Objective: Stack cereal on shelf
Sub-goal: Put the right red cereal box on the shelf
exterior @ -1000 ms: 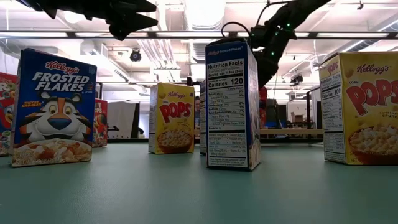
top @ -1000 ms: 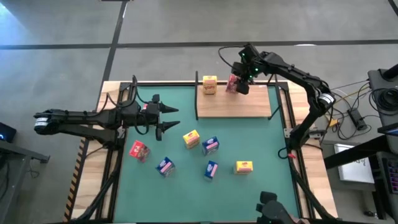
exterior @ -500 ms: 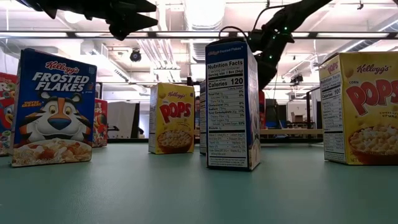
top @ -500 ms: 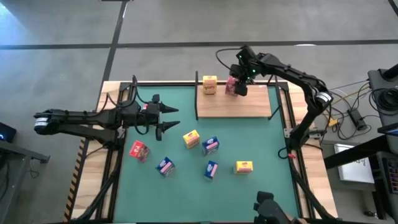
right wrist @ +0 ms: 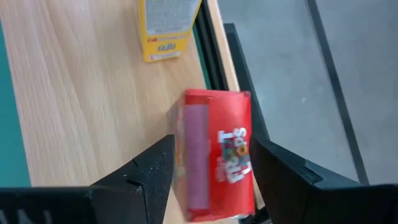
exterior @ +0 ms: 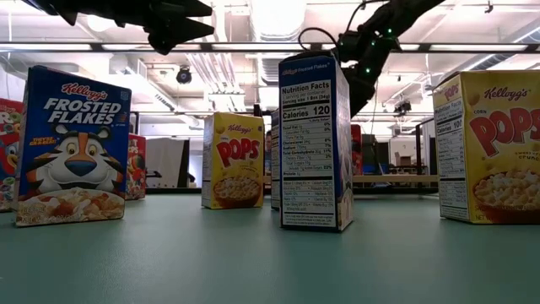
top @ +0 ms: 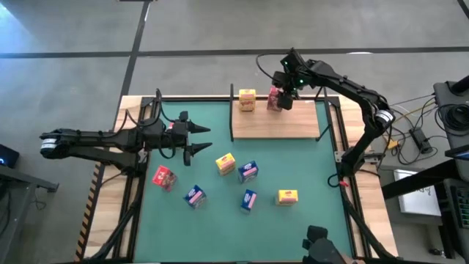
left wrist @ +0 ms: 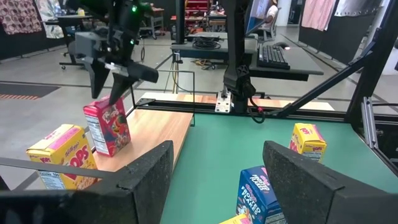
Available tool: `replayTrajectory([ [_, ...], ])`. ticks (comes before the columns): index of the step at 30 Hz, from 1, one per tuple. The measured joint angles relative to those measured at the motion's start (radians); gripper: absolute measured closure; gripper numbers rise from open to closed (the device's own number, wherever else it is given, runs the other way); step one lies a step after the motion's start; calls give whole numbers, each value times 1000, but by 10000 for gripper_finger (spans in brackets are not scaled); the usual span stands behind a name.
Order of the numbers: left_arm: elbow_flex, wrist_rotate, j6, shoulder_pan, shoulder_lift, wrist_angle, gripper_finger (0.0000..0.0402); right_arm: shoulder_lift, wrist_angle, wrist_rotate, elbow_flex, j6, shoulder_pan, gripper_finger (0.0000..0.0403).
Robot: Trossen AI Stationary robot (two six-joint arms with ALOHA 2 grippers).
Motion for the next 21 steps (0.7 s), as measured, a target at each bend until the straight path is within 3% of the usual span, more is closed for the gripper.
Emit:
replayTrajectory([
  [9, 0, 0, 0, 0, 0, -1, 169, -1, -109, -8, 87, 89, 30, 219],
  [17, 0, 1, 0, 0, 0, -5, 169, -4, -229, -8, 55, 137, 69, 336],
  [21, 0, 2, 0, 0, 0, -9, 169, -4, -213, 60, 17, 138, 69, 387],
])
